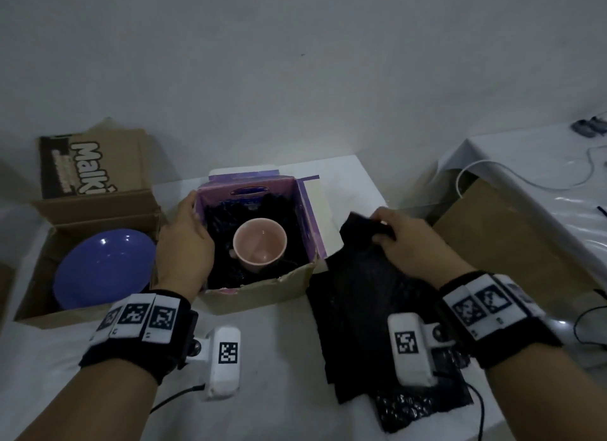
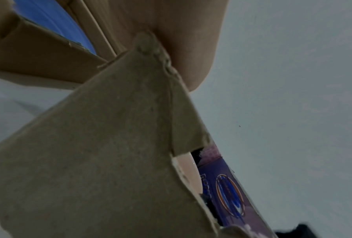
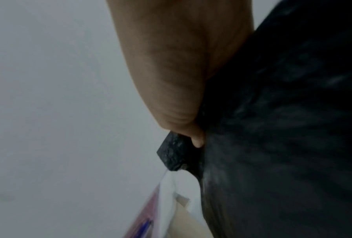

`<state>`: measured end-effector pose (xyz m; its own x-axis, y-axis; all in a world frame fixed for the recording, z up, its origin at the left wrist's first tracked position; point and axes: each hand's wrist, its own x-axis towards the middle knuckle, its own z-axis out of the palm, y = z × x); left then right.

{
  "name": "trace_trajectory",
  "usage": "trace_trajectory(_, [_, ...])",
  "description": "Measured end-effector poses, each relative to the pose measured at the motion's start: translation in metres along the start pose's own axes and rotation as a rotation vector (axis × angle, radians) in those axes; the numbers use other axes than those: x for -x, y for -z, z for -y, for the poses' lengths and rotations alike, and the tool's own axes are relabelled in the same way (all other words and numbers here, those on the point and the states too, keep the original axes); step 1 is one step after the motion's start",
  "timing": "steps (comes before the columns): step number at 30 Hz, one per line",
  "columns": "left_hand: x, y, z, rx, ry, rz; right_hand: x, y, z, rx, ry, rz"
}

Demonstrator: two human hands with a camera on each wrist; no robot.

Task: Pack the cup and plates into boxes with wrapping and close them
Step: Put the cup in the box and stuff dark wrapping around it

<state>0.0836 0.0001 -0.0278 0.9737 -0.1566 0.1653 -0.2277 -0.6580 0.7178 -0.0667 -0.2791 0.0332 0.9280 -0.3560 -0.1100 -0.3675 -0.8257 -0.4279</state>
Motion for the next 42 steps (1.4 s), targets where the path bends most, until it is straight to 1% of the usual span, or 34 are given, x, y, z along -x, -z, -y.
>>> trace_trajectory(3, [-0.001,-0.001,0.000,0.015,0.009,-0.010,-0.010,0.036,0.023,-0.006,0.036,-0.283])
trace_trajectory(5, [-0.001,-0.001,0.000,0.030,0.013,-0.017,-0.015,0.054,0.044,-0.125,0.046,-0.437])
trace_trajectory(8, [0.000,0.001,0.001,0.103,0.037,-0.022,-0.028,0.065,0.074,-0.367,0.093,-0.532])
trace_trajectory(10, [0.000,0.001,0.003,0.171,0.060,-0.021,-0.041,0.058,0.091,-0.570,0.125,-0.549])
trace_trajectory(12, [0.000,0.001,0.005,0.219,0.082,-0.019,-0.053,0.040,0.106,-0.678,0.130,-0.534])
trace_trajectory(14, [0.000,0.000,0.006,0.254,0.091,-0.019,-0.062,0.016,0.117,-0.698,0.112,-0.452])
trace_trajectory(15, [0.000,0.001,0.007,0.262,0.087,-0.024,-0.067,0.002,0.121,-0.727,0.099,-0.379])
trace_trajectory(17, [0.000,0.000,0.006,0.251,0.067,-0.035,-0.071,-0.023,0.124,-0.757,0.051,-0.234])
trace_trajectory(20, [0.000,0.001,0.005,0.236,0.051,-0.053,-0.073,-0.052,0.126,-0.808,-0.042,-0.084])
trace_trajectory(24, [-0.002,0.000,0.007,0.250,0.047,-0.052,-0.071,-0.068,0.140,-1.083,-0.142,0.167])
trace_trajectory(26, [-0.002,-0.001,0.007,0.248,0.051,-0.049,-0.070,-0.068,0.145,-1.258,-0.188,0.352])
trace_trajectory(27, [-0.002,0.000,0.007,0.249,0.055,-0.049,-0.068,-0.067,0.148,-1.335,-0.193,0.439])
trace_trajectory(28, [-0.002,0.000,0.007,0.252,0.062,-0.049,-0.065,-0.064,0.152,-1.370,-0.181,0.487])
trace_trajectory(29, [-0.002,0.000,0.007,0.255,0.070,-0.051,-0.061,-0.062,0.154,-1.355,-0.157,0.477])
trace_trajectory(30, [-0.002,0.001,0.006,0.260,0.074,-0.053,-0.057,-0.060,0.154,-1.247,-0.127,0.418])
trace_trajectory(31, [-0.001,0.001,0.005,0.266,0.076,-0.055,-0.055,-0.060,0.153,-1.091,-0.074,0.347])
trace_trajectory(32, [0.000,0.002,0.002,0.274,0.081,-0.057,-0.051,-0.059,0.151,-0.901,0.014,0.314])
trace_trajectory(33, [0.001,0.003,-0.001,0.285,0.095,-0.060,-0.052,-0.062,0.150,-0.698,0.108,0.328])
trace_trajectory(34, [0.002,0.003,-0.003,0.302,0.116,-0.064,-0.050,-0.066,0.148,-0.512,0.190,0.379])
trace_trajectory(35, [0.002,0.003,-0.004,0.325,0.136,-0.067,-0.051,-0.072,0.147,-0.354,0.220,0.433])
trace_trajectory(36, [0.002,0.003,-0.004,0.347,0.144,-0.065,-0.050,-0.079,0.147,-0.233,0.215,0.465])
trace_trajectory(38, [0.003,0.004,-0.001,0.364,0.111,-0.050,-0.047,-0.092,0.147,-0.040,0.197,0.477])
trace_trajectory(40, [0.001,0.003,0.004,0.331,0.102,-0.026,-0.045,-0.100,0.147,0.100,0.206,0.477])
trace_trajectory(41, [0.000,0.003,0.005,0.304,0.106,-0.015,-0.045,-0.102,0.146,0.118,0.231,0.457])
trace_trajectory(42, [-0.001,0.002,0.006,0.278,0.110,-0.010,-0.046,-0.101,0.145,0.076,0.266,0.400])
